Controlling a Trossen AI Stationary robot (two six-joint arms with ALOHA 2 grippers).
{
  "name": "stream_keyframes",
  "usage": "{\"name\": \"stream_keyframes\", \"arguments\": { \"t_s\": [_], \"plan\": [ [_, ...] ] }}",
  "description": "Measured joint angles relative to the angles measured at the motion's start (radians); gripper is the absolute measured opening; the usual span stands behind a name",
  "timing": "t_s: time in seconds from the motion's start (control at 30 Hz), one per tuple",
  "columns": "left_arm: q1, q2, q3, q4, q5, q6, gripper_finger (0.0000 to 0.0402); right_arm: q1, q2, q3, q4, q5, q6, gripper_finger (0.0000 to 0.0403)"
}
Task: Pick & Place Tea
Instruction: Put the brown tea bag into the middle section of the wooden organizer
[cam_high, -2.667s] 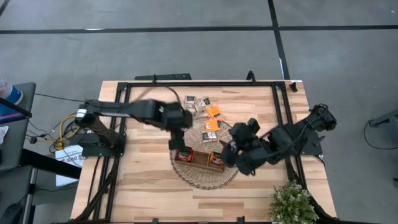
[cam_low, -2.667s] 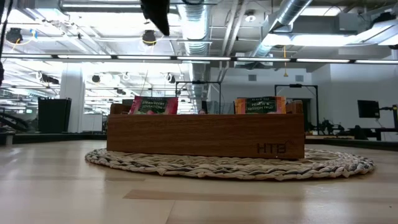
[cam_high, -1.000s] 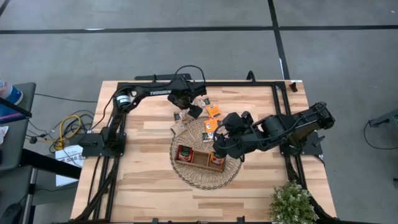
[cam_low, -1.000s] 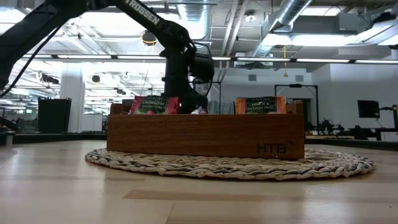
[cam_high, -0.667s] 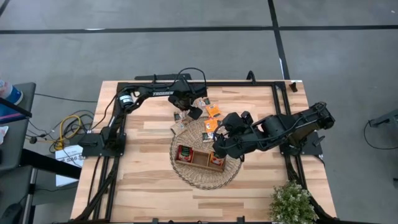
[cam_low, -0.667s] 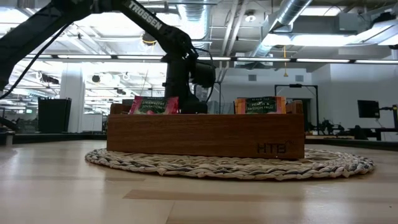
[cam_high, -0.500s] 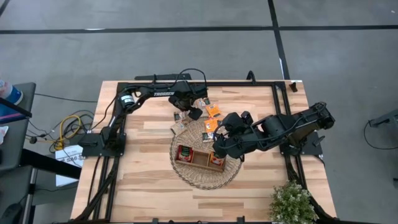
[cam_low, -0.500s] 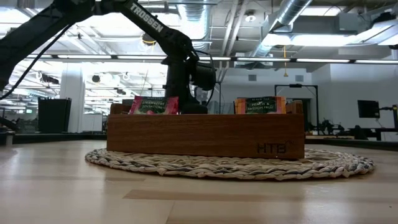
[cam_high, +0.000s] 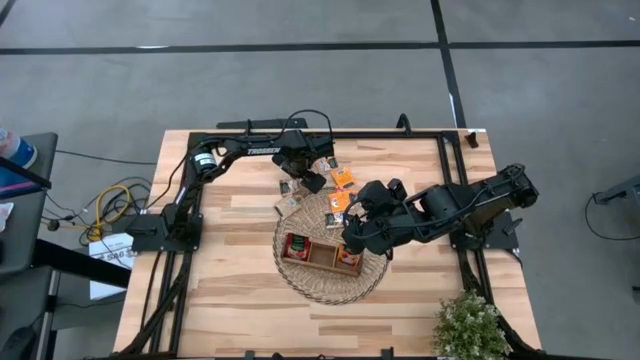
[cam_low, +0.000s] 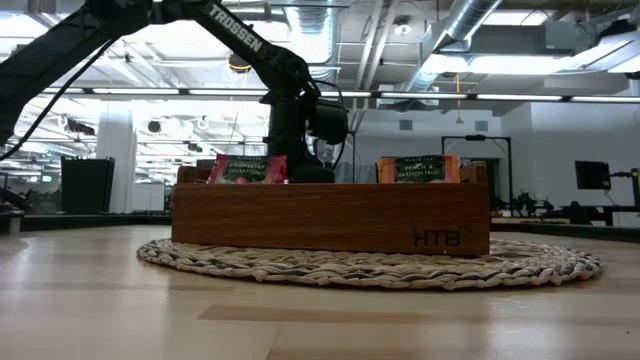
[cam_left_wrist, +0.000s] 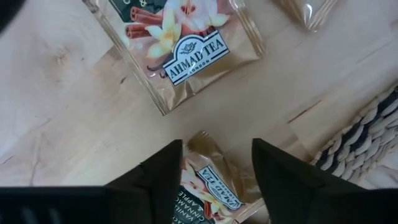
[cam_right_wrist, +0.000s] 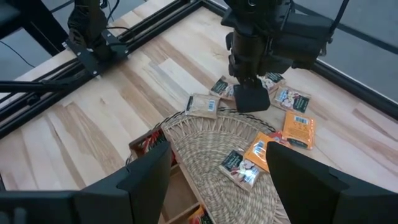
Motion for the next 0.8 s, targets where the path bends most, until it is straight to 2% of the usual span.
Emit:
{"name": "stream_keyframes", "arguments": {
  "t_s": [0.43,0.6,0.8],
  "plan": [
    [0.000,0.000,0.000,-0.001,0.000,0.017,0.0013,0.000,0.000,0.000,0.016,0.003,0.000,0.0255],
    [0.000,-0.006,0.000,-0.010,0.027,0.038,0.0001,0.000,0.000,0.000,0.015,0.003,0.000,0.0255],
    [0.000,-0.072,0.002,-0.052,0.012,0.046,0.0000,0.000,0.000,0.000,0.015,0.003,-0.009,0.0255]
  ]
}}
